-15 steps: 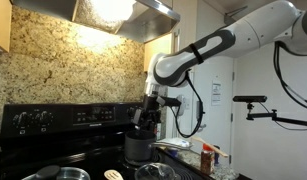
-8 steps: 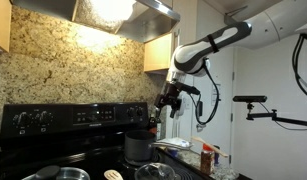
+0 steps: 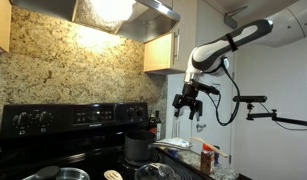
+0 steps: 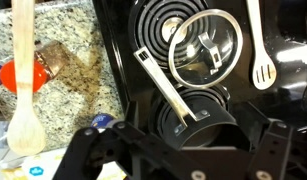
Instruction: Uncover the grey pot and put the lid on the stove, then put the cooking stick from the right in the pot
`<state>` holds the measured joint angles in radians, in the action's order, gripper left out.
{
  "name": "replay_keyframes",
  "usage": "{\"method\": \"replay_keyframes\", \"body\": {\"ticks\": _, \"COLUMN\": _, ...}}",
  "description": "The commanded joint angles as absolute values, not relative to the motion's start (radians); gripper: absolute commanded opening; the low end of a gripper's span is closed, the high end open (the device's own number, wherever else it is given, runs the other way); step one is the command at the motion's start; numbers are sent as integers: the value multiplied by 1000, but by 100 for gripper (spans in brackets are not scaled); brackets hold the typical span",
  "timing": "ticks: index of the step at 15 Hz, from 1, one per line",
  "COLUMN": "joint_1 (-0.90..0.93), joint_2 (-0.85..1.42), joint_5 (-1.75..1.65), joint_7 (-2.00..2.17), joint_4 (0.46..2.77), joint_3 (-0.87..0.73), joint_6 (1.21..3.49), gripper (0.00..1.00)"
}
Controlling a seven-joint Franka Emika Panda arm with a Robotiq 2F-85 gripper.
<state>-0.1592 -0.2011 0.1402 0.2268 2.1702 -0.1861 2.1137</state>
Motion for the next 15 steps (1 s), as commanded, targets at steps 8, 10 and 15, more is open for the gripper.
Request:
{"method": "replay_keyframes", "body": {"ticks": 8, "joint_1": -186, "joint_2": -193, "joint_5": 91, "joint_7": 341, "joint_4": 2165, "joint_3": -165, "joint_6": 2128, "gripper": 100}}
{"method": "replay_keyframes", "body": {"ticks": 10, "joint_1": -207, "joint_2": -214, "joint_5": 64, "joint_7": 430, "joint_4": 2194, "joint_3": -172, "joint_6": 2142, "gripper": 100}}
{"method": "replay_keyframes", "body": {"ticks": 15, "joint_1": -258, "joint_2": -258, "joint_5": 25, "joint_7": 553, "joint_4": 2288, "joint_3": -178, "joint_6": 2143, "gripper": 100}}
